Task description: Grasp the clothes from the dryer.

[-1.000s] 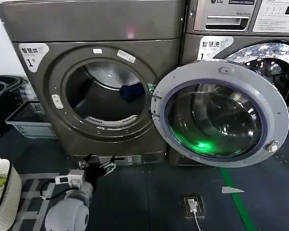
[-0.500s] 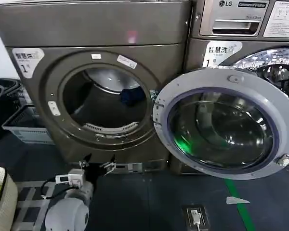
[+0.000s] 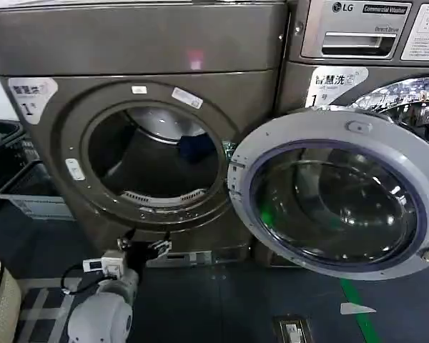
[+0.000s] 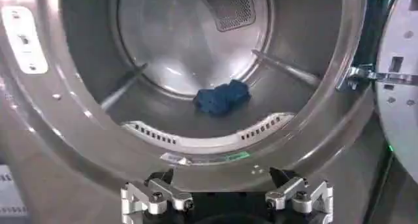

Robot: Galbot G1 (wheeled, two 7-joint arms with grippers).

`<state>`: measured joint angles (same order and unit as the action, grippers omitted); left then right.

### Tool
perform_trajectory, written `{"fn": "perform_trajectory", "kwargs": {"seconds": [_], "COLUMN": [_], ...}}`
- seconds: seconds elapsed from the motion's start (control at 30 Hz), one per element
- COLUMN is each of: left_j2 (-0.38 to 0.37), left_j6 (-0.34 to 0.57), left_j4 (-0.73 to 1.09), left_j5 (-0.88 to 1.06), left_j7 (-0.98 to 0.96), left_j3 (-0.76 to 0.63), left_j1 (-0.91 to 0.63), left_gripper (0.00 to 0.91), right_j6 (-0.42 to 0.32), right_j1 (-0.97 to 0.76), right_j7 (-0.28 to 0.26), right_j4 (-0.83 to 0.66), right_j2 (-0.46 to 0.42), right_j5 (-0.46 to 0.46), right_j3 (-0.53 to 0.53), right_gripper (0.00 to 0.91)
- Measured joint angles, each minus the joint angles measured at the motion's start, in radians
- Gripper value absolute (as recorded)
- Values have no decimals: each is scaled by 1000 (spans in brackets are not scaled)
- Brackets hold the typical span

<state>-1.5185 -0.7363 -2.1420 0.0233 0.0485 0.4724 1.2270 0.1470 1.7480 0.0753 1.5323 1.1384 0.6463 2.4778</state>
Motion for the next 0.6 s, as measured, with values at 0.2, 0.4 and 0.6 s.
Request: {"fn": "perform_trajectory", "kwargs": {"seconds": [0.2, 0.4, 0.6], "left_j2": [-1, -3, -5], "left_j6": [0, 0, 0], "left_j4": [0, -2, -1], "left_j5": [3, 5, 4], "left_j7": [0, -2, -3], "left_j3": [0, -3, -3], "left_j1": [-1, 1, 0], "left_gripper": [907, 907, 907], "right_j6": [-2, -2, -4], "right_j1": [2, 0, -3], "right_j7": [0, 0, 0], "right_j4": [-2, -2, 1], "right_j2": [2, 5, 12], "right_j5": [-1, -3, -3], "right_j3": [2, -1, -6], "right_gripper": [907, 907, 907]}}
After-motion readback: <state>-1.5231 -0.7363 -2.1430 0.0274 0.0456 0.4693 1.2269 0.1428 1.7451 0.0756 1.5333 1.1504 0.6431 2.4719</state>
